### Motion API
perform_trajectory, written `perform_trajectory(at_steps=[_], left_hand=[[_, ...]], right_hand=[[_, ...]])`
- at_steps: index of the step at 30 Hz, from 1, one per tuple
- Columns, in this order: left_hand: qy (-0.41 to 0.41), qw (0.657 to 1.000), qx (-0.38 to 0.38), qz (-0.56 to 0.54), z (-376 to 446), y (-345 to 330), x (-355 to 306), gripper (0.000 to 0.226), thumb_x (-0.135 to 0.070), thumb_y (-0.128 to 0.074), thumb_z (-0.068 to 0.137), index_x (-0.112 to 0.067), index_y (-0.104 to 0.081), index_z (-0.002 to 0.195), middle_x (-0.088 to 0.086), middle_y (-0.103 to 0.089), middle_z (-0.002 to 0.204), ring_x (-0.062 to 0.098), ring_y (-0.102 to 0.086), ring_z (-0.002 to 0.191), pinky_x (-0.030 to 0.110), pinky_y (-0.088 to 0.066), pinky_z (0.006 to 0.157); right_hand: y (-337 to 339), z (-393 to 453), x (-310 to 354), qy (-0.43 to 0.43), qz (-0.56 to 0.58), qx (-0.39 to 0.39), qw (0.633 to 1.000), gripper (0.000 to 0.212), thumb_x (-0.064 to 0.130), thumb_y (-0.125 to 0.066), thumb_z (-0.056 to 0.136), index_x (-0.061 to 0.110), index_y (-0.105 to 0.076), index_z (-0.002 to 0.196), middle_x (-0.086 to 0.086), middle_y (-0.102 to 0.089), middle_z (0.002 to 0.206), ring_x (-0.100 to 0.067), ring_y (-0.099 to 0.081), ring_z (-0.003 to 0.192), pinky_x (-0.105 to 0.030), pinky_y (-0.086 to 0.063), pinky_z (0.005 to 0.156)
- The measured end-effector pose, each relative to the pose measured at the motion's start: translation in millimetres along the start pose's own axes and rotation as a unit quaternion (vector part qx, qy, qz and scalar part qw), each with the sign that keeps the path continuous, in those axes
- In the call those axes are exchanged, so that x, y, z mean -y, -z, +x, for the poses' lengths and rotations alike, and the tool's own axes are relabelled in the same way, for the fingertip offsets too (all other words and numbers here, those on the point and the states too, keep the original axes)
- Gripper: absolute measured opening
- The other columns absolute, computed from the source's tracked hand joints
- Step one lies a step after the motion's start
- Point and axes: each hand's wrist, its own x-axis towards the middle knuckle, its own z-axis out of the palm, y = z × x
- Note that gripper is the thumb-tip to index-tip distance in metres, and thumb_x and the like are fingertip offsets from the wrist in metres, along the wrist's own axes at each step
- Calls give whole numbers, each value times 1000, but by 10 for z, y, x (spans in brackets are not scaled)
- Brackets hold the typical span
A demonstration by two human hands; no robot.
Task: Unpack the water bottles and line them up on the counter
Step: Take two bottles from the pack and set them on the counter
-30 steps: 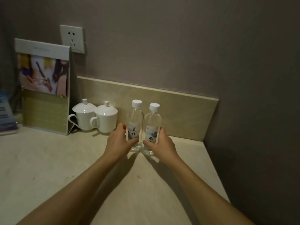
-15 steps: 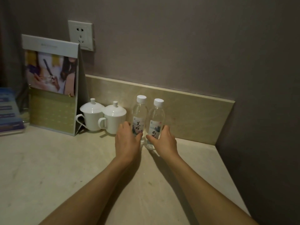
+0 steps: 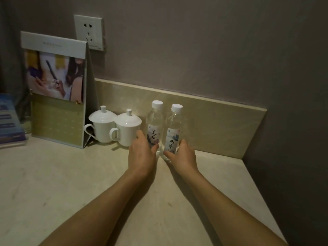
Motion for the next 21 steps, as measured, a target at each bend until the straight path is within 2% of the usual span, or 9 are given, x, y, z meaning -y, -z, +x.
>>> perform_trajectory(at_steps=[3,9,14,17,21], left_hand=[[-13,1000,-6,19,44,-12,46,31,-23,-70,88,-16,-44,103,9,-66,105,27,-66,96,42,-59,79],[-25,999,-17,20,97,-41,102,29,-23,-70,89,-12,-45,99,10,-65,95,27,-65,86,31,-48,64],[-25,999,-22,27,169,-45,119,27,-22,-68,90,-9,-46,99,13,-66,96,30,-64,88,34,-46,66],[-27,999,-24,29,207,-45,139,27,-24,-68,90,-8,-48,98,14,-67,93,31,-65,85,39,-51,67],[-35,999,-19,26,242,-61,160,28,-22,-69,89,-7,-48,100,15,-67,94,31,-65,86,40,-53,70]], right_hand=[[-45,22,34,-4,-4,-8,1000,52,37,-73,82,9,-47,118,-11,-54,122,-33,-55,113,-46,-50,86],[-91,114,79,-3,-12,-10,1000,51,36,-71,84,8,-47,119,-12,-53,124,-33,-54,114,-41,-46,82],[-137,155,120,-2,-16,-11,1000,49,34,-70,85,8,-47,118,-13,-52,125,-35,-54,116,-43,-47,85],[-151,185,148,-1,-13,-9,1000,49,32,-71,84,7,-46,118,-13,-53,125,-35,-54,116,-46,-49,87],[-155,225,160,2,-17,-5,1000,51,31,-72,83,7,-45,118,-14,-53,126,-36,-53,117,-47,-48,89]])
